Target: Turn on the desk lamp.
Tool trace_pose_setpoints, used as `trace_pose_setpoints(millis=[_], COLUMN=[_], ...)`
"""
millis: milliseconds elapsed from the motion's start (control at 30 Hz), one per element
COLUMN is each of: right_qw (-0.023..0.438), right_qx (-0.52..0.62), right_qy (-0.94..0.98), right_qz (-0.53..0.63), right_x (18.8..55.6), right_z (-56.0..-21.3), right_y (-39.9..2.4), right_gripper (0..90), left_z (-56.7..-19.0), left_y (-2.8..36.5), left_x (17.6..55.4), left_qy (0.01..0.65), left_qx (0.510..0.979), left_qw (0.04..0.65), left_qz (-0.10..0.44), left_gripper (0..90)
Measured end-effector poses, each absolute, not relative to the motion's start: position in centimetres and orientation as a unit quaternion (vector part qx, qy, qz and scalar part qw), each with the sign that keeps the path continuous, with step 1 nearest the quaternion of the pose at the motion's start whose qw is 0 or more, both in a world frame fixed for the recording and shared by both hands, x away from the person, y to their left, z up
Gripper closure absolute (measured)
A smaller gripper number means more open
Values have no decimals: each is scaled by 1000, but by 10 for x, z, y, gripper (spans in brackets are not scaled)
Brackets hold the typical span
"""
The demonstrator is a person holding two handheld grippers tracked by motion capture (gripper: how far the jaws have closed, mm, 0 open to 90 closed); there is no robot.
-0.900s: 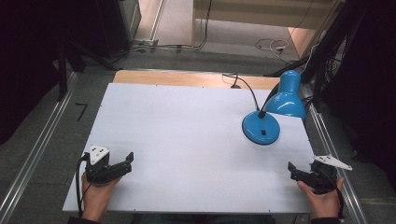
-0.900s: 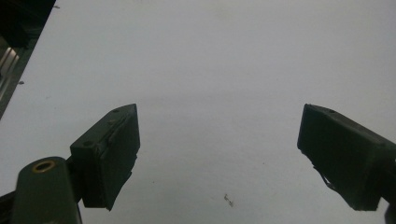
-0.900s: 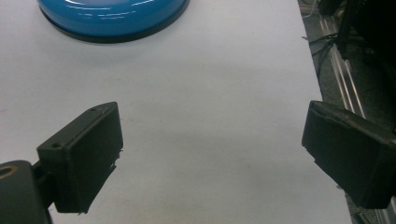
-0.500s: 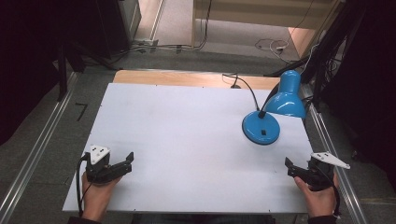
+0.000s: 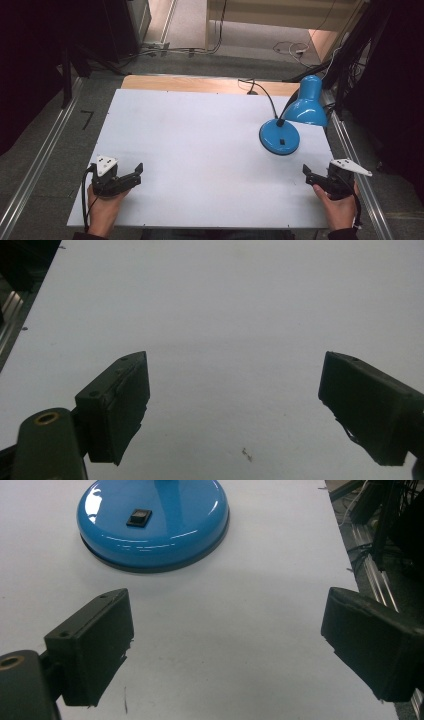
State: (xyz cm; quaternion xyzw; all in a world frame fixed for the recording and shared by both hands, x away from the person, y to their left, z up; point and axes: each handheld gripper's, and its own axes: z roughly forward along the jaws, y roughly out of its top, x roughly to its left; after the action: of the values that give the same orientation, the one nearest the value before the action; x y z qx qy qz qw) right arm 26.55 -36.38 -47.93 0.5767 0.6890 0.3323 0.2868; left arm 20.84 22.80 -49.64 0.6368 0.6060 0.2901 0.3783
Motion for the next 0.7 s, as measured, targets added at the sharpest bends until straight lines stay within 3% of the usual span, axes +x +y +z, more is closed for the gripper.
trace_pose_setpoints(millis=[700], right_qw=[279], right_qx=[570], right_qy=[684], right_qz=[359], right_x=[297], right_z=[-476], right_y=[-348], right_gripper=[216], left_z=[-497], left_y=[228], left_x=[208], left_qy=[608], left_qx=[637], left_qw=[376], left_qz=[289], left_gripper=[135])
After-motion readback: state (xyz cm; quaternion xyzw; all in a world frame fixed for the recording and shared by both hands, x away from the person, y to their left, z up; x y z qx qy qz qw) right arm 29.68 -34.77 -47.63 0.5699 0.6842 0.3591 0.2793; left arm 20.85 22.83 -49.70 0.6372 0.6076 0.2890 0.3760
